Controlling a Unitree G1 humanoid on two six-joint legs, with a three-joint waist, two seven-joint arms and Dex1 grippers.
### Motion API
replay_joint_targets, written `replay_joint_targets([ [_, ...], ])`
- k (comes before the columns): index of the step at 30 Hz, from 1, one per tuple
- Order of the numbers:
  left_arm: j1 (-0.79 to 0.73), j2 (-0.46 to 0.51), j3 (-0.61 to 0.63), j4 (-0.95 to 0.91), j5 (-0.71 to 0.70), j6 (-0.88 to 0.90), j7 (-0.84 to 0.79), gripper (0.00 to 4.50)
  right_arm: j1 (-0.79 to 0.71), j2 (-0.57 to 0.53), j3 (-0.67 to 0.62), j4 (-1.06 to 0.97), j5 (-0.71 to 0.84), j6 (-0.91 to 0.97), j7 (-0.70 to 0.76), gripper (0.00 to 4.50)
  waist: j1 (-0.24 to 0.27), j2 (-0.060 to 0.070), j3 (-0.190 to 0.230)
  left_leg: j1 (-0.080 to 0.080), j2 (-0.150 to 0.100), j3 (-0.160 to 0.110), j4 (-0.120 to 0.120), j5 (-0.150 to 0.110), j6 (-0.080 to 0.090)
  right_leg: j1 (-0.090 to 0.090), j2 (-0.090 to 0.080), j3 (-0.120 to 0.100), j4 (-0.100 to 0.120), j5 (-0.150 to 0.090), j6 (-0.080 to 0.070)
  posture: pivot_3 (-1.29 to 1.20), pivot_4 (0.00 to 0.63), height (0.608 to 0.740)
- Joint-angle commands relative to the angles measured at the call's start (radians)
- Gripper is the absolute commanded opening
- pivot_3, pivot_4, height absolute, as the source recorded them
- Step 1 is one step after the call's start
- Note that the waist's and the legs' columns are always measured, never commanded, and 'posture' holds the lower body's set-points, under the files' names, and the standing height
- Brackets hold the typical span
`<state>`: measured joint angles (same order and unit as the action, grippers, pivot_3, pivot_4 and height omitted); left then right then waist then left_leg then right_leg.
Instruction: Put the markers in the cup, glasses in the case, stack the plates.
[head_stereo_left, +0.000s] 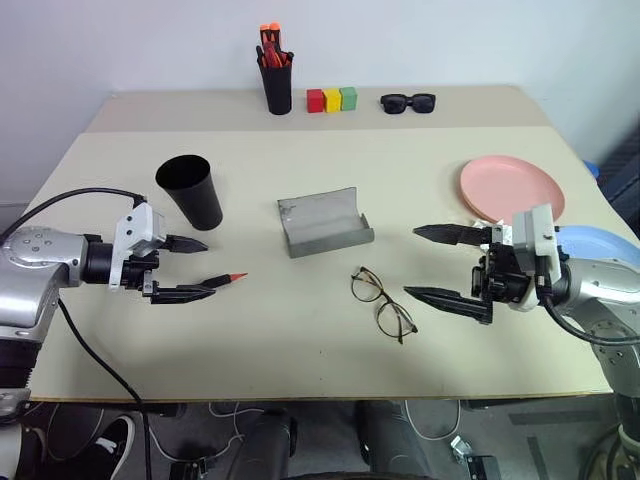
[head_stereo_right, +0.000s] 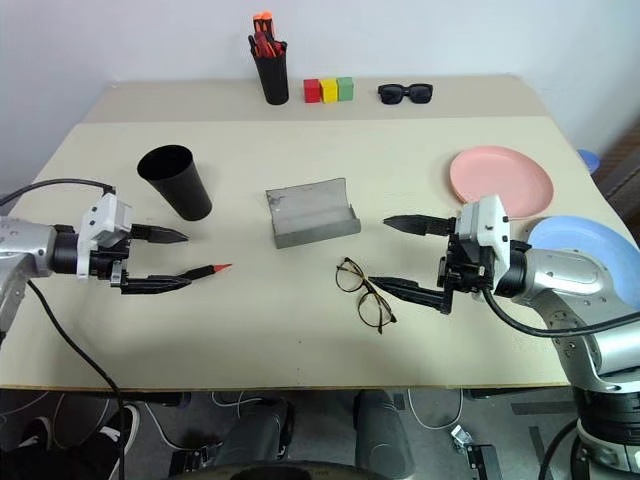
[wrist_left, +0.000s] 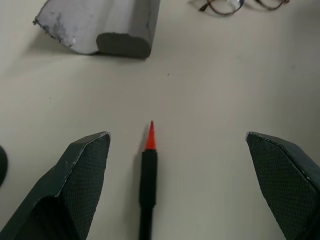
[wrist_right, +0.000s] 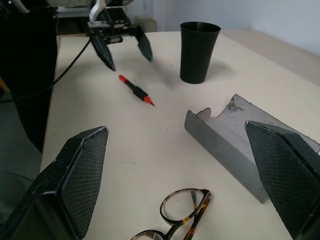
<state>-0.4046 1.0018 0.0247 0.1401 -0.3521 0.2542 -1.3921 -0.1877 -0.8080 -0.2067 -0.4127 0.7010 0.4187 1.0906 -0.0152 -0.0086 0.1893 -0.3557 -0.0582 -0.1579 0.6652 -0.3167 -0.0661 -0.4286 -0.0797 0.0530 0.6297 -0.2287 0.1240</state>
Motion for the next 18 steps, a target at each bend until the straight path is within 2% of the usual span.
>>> replay_joint_targets([
  [1, -0.010, 0.012, -0.012, 0.010, 0.036, -0.007, 0.002, 4.46, -0.024, 0.004, -0.009, -0.036, 0.007, -0.009, -0.021, 4.50, -0.002, 0.000, 0.000, 0.000, 0.000, 0.000, 0.000, 0.000, 0.000, 0.000, 0.000, 0.000, 0.000, 0.000, 0.000, 0.00, 0.150, 0.740],
  [6, -0.009, 0.027, -0.050, 0.039, 0.121, -0.048, 0.014, 4.46, -0.025, 0.009, -0.005, -0.044, 0.012, 0.000, -0.044, 4.50, -0.001, 0.000, 0.000, 0.000, 0.000, 0.000, 0.000, 0.000, 0.000, 0.000, 0.000, 0.000, 0.000, 0.000, 0.000, 0.00, 0.150, 0.740],
  [11, -0.045, -0.017, -0.120, 0.012, 0.155, 0.025, 0.018, 4.46, -0.025, 0.026, 0.010, -0.049, 0.007, 0.000, -0.070, 4.50, 0.002, 0.000, 0.000, 0.000, 0.000, 0.000, 0.000, 0.000, 0.000, 0.000, 0.000, 0.000, 0.000, 0.000, 0.000, 0.00, 0.150, 0.740],
  [15, -0.080, -0.016, -0.180, 0.014, 0.205, 0.068, 0.012, 4.46, -0.032, 0.030, 0.014, -0.047, 0.009, 0.003, -0.080, 4.50, -0.001, 0.000, 0.000, 0.000, 0.000, 0.000, 0.000, 0.000, 0.000, 0.000, 0.000, 0.000, 0.000, 0.000, 0.000, 0.00, 0.150, 0.740],
  [18, -0.170, 0.001, -0.221, 0.030, 0.256, 0.113, 0.007, 4.46, -0.022, 0.022, 0.001, -0.053, 0.019, 0.012, -0.084, 4.50, -0.001, -0.001, 0.001, 0.000, 0.000, 0.000, 0.000, 0.000, 0.000, 0.000, 0.000, 0.000, 0.000, 0.000, 0.000, 0.00, 0.150, 0.740],
])
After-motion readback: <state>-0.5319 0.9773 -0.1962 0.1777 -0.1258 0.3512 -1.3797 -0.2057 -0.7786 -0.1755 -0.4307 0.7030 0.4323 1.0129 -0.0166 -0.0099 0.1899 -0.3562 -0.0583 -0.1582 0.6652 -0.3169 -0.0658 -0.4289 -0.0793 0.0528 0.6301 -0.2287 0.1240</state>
